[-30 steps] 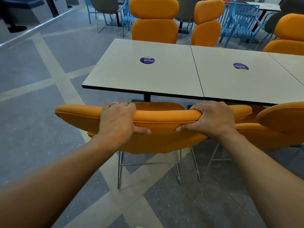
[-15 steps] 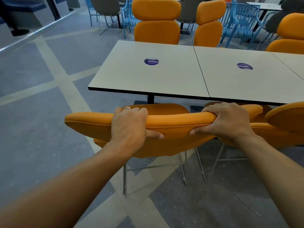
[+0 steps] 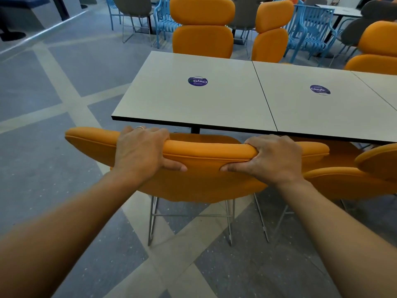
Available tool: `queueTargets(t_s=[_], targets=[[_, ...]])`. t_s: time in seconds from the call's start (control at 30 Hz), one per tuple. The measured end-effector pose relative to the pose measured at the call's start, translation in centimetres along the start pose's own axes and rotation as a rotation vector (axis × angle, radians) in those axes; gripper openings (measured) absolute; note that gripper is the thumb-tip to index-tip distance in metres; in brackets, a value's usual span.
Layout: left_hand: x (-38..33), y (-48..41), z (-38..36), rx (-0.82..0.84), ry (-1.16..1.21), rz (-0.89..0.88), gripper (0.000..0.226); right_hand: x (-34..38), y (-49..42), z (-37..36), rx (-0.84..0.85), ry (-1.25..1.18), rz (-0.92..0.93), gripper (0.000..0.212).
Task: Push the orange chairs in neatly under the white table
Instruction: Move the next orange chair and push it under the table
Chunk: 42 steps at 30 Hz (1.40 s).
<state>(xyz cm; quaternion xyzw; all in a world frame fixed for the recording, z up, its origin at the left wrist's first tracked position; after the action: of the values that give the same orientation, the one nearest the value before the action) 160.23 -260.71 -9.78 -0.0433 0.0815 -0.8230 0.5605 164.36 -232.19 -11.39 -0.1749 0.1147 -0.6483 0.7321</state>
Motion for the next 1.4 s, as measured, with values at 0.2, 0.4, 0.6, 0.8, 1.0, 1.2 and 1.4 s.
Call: queueTargets(t_s=[0.2, 0.4, 0.6, 0.8, 1.0, 1.2, 1.4], targets=[[-0.5, -2.1, -0.8, -0.031, 0.011, 0.012, 0.074, -1.3, -1.9, -0.3, 0.009, -0.027, 0.011, 0.085], [-1.7, -5.0, -1.4, -0.027, -0.023, 0.02, 0.079, -3.8, -4.4, -1.1, 0.024, -0.034, -0.006, 0.082], [-1.3, -8.1, -1.7, 0.007, -0.071, 0.011, 0.084, -4.8, -6.9, -2.2, 0.018, -0.007, -0.035, 0.085], [-0.4, -10.4, -1.9, 0.008, -0.08, 0.032, 0.088, -5.1, -9.2, -3.2, 0.047, -0.005, -0.048, 0.091], [-0.3, -10.1, -1.8, 0.022, -0.064, 0.041, 0.084, -5.1, -9.1, -3.2, 0.059, -0.013, -0.03, 0.092], [-0.3, -8.7, -1.1, 0.085, 0.094, 0.052, 0.076, -4.8, -8.8, -2.6, 0.11, -0.009, -0.049, 0.093], [1.6, -7.4, 0.9, 0.142, 0.362, 0.044, 0.066, -3.9, -9.5, -1.3, 0.307, -0.207, -0.042, 0.084]])
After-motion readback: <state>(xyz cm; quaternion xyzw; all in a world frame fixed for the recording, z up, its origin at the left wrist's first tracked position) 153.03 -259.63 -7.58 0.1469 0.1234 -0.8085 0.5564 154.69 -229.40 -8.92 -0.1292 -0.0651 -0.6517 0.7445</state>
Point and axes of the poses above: each hand's wrist, its own y-axis away from the middle knuckle, its own z-axis out of the back of the hand, x = y × z, the point moved 1 cm from there along -y, towards the middle knuckle
